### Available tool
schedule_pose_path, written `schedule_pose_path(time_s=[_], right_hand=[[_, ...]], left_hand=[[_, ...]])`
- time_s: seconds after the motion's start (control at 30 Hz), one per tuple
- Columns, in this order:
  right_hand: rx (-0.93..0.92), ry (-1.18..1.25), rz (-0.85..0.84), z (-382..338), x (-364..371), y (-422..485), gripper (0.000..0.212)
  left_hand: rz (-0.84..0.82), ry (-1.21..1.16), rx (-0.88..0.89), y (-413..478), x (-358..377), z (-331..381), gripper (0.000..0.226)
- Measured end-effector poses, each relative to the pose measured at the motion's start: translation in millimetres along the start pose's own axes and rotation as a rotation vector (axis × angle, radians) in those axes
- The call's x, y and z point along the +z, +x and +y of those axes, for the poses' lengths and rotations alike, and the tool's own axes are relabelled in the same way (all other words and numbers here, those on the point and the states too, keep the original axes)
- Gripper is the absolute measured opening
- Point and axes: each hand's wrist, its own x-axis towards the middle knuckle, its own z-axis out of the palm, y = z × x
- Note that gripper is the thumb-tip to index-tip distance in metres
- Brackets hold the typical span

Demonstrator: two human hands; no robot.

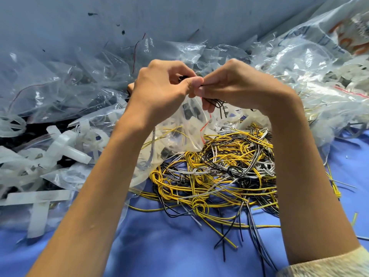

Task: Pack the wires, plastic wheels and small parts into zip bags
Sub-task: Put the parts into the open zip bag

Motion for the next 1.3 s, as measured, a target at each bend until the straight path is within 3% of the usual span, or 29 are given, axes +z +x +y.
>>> schedule_pose_path(time_s=[0.2, 0.43, 0.6, 0.77, 1.0, 1.3], right_hand=[[0.023, 0.104, 0.032, 7, -10, -8, 0.023], [0.036, 0.332, 0.086, 16, -20, -18, 0.014], [-0.003, 0.213, 0.087, 9, -17, -13, 0.029], [-0.033, 0.055, 0.085, 7, -8, -5, 0.019], [-0.061, 0.325, 0.129, 11, -14, -9, 0.012], [-0.013, 0.163, 0.191, 14, -17, -7, 0.015]], left_hand=[[0.037, 0.03, -0.004, -1, 2, 1, 0.011], [-0.018, -0.011, -0.059, 3, -6, -10, 0.012], [-0.017, 0.029, -0.066, 2, -9, -10, 0.013], [-0.038, 0.075, -0.058, 2, -11, -10, 0.013], [-0.039, 0.058, -0.047, 1, -10, -8, 0.012], [-0.108, 0.187, -0.028, 3, -6, -14, 0.005]])
